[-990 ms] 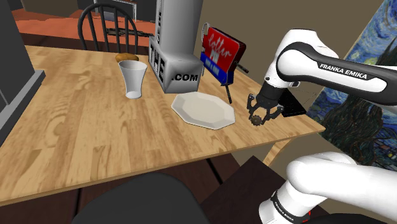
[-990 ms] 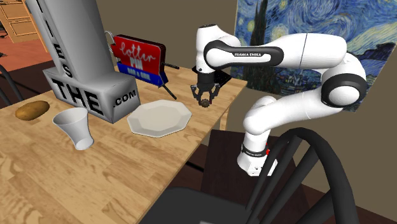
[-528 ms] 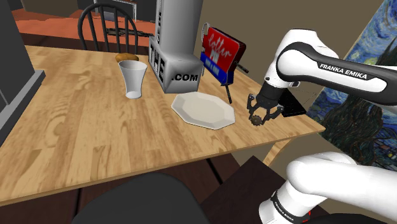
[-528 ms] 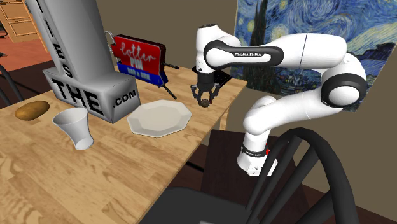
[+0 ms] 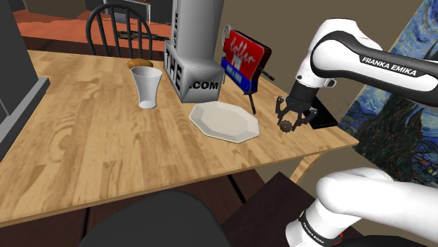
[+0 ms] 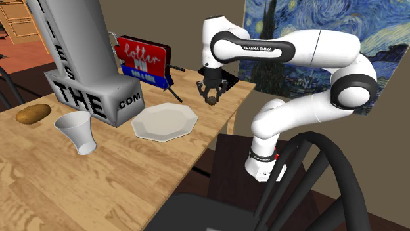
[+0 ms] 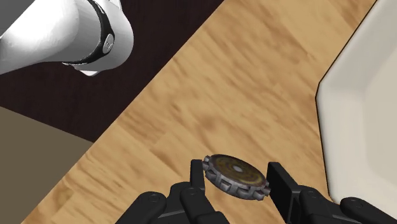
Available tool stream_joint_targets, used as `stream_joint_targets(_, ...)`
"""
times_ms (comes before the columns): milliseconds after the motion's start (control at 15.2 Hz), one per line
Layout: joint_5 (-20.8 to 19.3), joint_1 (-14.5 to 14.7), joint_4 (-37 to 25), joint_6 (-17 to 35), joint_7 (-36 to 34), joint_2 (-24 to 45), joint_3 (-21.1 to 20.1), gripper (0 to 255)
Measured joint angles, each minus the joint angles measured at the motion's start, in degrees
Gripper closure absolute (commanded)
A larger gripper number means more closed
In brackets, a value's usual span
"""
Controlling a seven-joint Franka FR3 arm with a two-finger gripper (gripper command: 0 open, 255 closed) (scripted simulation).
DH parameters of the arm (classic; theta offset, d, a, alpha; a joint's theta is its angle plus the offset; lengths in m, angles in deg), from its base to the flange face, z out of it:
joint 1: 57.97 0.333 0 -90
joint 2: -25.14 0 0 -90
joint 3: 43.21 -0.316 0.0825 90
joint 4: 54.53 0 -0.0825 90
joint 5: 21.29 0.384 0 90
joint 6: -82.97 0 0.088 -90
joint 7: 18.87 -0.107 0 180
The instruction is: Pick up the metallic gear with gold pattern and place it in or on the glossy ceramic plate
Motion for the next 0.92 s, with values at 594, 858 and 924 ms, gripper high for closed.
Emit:
stream_joint_targets(594, -1.1, -0.6, -7.9, -5.9, -0.1, 2.0, 1.1, 255)
stream_joint_targets(858, 0.3, -0.5, -11.2, -5.2, -2.4, 5.7, -1.5, 255)
stream_joint_targets(924, 0.9, -0.5, -12.6, -4.8, -3.4, 7.3, -2.6, 255)
